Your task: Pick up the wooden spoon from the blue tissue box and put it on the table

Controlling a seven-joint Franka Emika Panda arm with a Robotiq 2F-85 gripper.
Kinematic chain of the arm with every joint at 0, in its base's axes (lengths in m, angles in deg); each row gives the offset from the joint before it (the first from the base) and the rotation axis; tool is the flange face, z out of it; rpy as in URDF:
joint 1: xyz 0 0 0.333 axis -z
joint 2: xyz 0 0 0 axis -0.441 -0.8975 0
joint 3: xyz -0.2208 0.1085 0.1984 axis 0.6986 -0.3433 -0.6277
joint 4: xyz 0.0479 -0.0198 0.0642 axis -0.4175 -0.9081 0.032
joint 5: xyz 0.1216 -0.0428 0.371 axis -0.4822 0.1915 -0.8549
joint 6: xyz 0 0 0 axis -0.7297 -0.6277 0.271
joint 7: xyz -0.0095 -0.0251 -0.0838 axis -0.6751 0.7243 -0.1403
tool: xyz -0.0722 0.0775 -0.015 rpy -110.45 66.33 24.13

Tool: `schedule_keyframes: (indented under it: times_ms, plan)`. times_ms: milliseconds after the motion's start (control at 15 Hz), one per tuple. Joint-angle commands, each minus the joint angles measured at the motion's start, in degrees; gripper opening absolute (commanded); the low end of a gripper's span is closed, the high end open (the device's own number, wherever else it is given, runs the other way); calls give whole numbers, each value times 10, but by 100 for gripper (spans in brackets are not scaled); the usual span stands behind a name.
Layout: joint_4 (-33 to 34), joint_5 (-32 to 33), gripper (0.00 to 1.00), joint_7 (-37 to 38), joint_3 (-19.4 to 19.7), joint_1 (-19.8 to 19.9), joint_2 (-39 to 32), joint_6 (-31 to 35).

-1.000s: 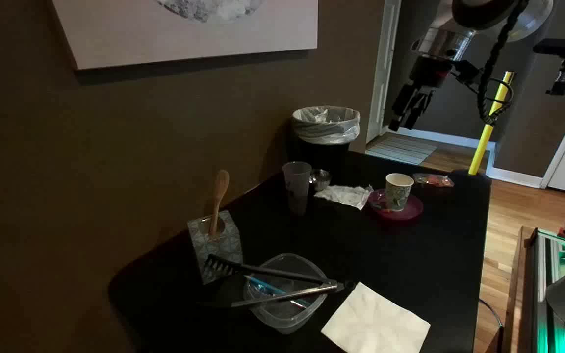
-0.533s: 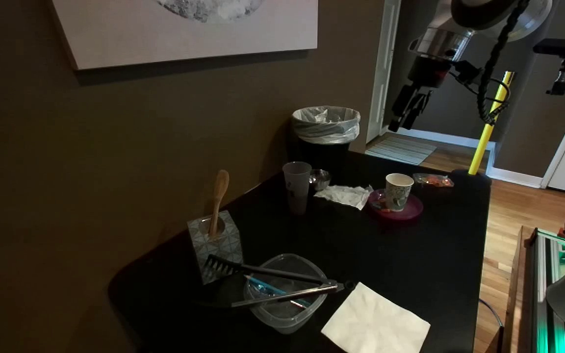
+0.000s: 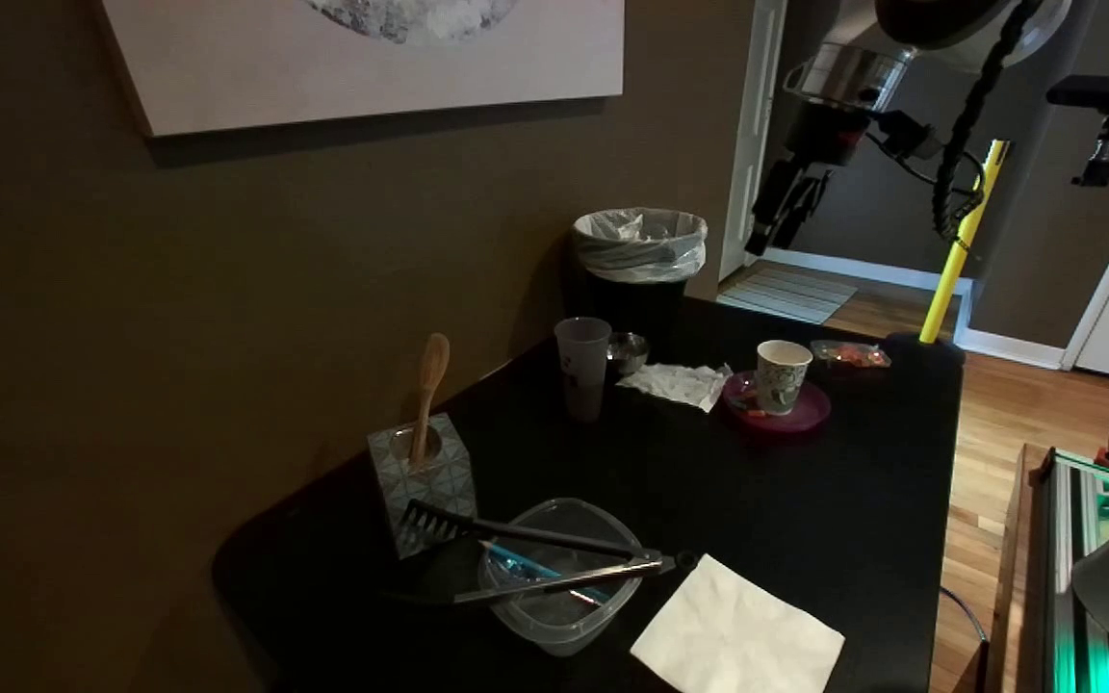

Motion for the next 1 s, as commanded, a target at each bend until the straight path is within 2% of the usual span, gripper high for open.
schedule_keyframes:
  times_ms: [0, 267, 467, 533, 600, 733, 867, 933]
  plan:
    - [51, -30, 100, 64, -69, -41, -35, 3]
    - [145, -28, 100, 149, -151, -75, -112, 18]
    - [224, 17, 100, 258, -216, -67, -199, 42]
    - [249, 5, 100, 249, -216, -78, -222, 37]
    - [192, -4, 100, 225, -204, -78, -152, 32]
    - [211, -3, 100, 230, -210, -81, -178, 33]
    - [209, -4, 100, 229, -207, -79, -173, 33]
    - [203, -2, 100, 259, -212, -76, -172, 47]
